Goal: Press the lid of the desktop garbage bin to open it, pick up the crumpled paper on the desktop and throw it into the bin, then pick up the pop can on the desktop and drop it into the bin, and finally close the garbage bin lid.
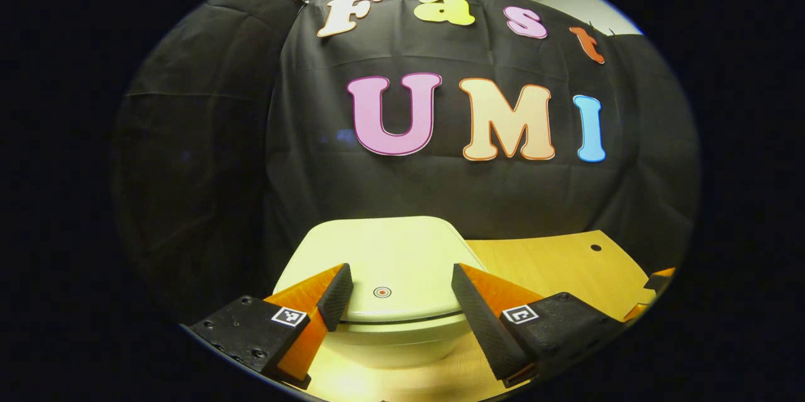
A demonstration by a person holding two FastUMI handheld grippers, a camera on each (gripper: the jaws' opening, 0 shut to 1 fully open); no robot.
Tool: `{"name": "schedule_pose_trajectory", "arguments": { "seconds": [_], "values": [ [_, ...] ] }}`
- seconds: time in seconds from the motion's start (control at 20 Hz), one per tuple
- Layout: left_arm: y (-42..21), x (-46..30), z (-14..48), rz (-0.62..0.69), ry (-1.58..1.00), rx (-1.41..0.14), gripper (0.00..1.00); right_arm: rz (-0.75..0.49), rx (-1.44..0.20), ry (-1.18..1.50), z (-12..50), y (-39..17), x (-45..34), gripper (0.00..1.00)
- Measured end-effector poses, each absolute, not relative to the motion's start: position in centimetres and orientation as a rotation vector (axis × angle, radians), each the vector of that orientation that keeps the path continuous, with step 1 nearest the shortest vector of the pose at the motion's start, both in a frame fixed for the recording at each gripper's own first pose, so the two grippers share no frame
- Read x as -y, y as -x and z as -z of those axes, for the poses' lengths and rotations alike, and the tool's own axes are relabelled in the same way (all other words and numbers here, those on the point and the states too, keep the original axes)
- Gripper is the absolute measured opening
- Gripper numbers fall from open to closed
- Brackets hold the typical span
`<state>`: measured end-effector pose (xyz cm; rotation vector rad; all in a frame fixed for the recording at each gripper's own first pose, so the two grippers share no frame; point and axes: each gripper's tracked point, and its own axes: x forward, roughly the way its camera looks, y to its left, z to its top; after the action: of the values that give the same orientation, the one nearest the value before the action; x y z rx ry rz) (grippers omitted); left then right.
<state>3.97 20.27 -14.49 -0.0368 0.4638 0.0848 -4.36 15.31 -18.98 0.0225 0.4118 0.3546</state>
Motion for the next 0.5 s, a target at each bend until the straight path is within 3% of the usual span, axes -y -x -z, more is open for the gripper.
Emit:
{"name": "schedule_pose_trajectory", "arguments": {
  "seconds": [0.5],
  "values": [
    [-3.5, -19.8, 15.5, -0.057, 0.022, -0.473, 0.98, -0.344, -0.425, -0.060, 19.7, 4.7, -15.2, 0.97]
  ]
}}
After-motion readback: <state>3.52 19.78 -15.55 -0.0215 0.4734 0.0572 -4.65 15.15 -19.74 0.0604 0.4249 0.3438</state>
